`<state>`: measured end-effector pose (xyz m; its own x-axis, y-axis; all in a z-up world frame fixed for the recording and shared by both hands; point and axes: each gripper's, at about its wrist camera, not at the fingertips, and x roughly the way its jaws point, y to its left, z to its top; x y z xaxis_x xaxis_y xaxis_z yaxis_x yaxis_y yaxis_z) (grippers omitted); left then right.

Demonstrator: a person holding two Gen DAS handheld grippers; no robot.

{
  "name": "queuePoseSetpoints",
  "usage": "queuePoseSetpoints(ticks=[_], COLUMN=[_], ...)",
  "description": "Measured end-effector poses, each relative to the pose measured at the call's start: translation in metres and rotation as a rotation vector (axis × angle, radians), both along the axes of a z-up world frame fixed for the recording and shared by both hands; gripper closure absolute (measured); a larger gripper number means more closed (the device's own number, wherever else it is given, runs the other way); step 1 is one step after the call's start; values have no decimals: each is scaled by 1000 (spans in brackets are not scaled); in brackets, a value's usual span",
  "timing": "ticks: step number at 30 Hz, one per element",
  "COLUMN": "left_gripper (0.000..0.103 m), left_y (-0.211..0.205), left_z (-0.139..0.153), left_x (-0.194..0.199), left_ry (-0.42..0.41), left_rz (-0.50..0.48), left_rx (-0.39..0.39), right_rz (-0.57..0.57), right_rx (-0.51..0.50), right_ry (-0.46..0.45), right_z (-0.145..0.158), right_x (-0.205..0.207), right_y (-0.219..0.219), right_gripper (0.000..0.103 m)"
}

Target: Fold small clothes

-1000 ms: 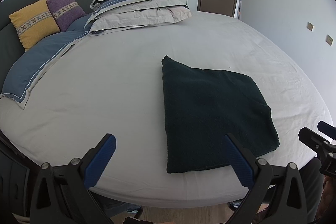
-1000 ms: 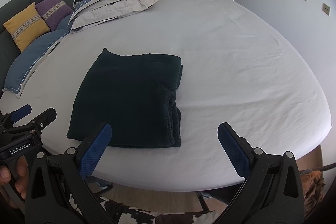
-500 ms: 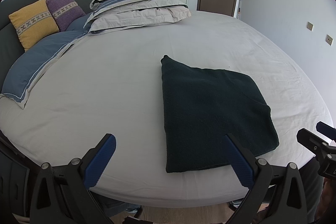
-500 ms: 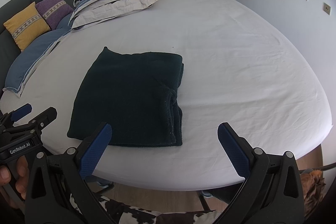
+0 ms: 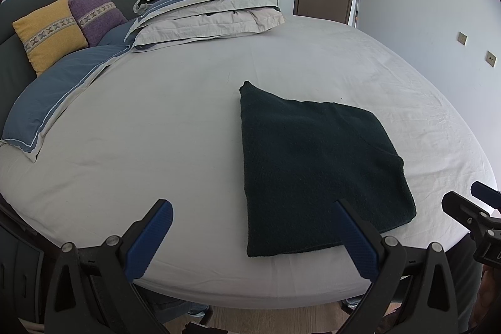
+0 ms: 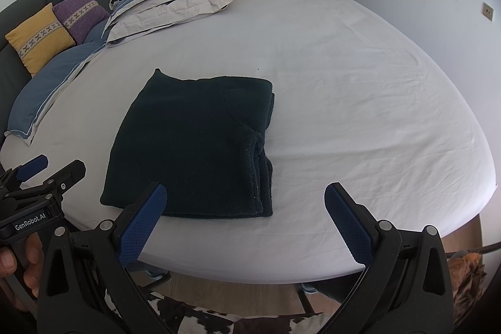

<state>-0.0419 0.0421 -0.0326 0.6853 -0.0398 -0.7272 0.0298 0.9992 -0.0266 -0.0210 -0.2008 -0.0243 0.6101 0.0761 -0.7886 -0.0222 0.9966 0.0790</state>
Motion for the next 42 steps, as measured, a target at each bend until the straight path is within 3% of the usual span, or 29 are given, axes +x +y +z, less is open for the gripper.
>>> queuePoseSetpoints(ticks=[42], left_gripper=[0], left_y=[10], left_z=[-4], left_x=[8], left_ry=[23], left_rz=[-16], left_rx=[0], right_rz=[11], right_rx=[2], right_ry=[10], right_z=[-7], right_x=[0], right_y=[0], right_gripper=[0])
